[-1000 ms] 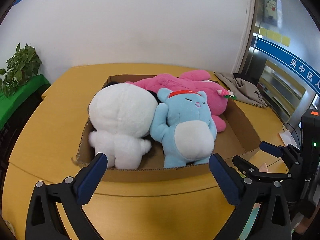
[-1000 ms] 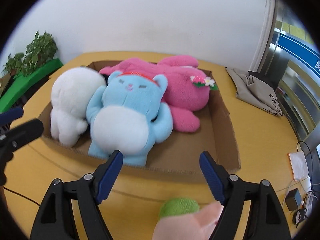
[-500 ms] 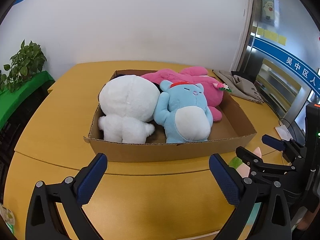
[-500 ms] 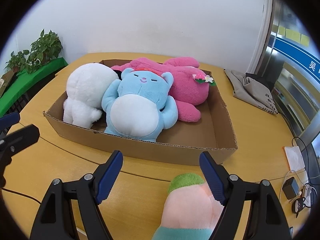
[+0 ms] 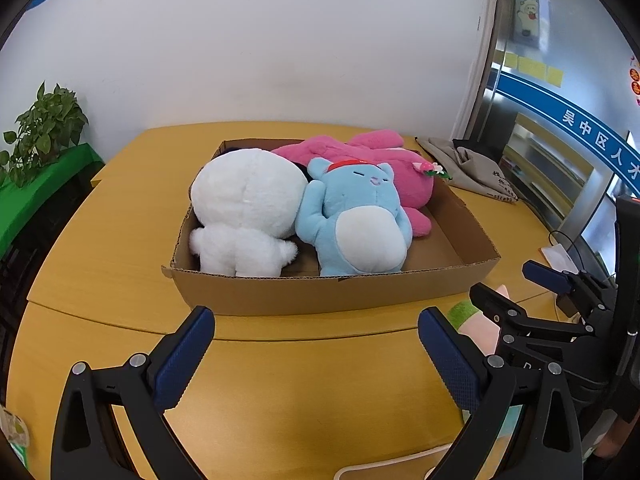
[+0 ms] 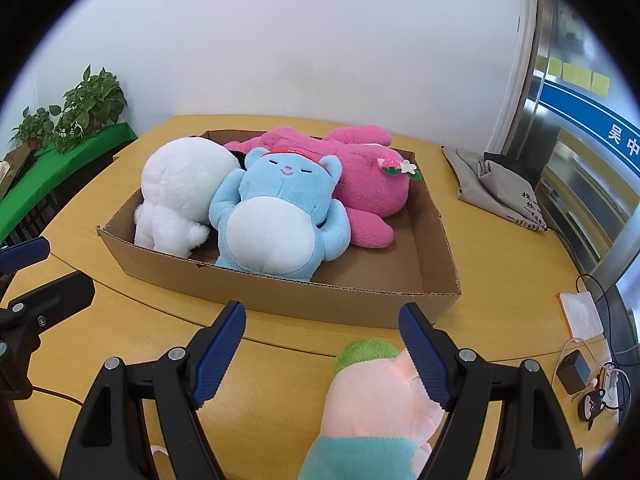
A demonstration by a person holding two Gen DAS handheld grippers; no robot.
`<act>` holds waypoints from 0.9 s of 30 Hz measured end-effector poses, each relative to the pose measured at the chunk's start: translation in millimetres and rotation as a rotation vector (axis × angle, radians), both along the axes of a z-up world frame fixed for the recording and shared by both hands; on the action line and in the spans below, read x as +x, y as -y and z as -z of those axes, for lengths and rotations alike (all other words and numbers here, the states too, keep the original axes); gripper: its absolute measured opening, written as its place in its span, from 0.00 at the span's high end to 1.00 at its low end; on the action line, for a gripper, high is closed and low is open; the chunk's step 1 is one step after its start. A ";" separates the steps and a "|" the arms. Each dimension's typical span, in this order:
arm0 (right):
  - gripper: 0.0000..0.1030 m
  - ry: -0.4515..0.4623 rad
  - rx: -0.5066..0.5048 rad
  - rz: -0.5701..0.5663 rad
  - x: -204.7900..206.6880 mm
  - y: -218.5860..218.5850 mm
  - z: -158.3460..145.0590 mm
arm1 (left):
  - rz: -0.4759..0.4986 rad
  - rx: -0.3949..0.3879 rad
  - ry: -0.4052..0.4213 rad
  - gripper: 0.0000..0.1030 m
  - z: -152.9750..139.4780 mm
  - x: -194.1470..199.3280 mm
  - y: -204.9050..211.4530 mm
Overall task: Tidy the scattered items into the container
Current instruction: 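Open both grippers to release the blue bear and withdraw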
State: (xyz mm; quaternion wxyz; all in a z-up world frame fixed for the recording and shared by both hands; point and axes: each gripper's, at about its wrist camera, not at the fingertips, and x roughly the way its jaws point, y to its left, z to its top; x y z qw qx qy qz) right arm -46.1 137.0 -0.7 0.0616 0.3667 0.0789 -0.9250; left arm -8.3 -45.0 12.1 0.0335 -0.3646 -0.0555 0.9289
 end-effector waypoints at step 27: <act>0.23 0.005 -0.022 0.011 2.7 -13.3 0.9 | 0.027 0.004 0.023 0.00 -0.2 -6.3 -13.6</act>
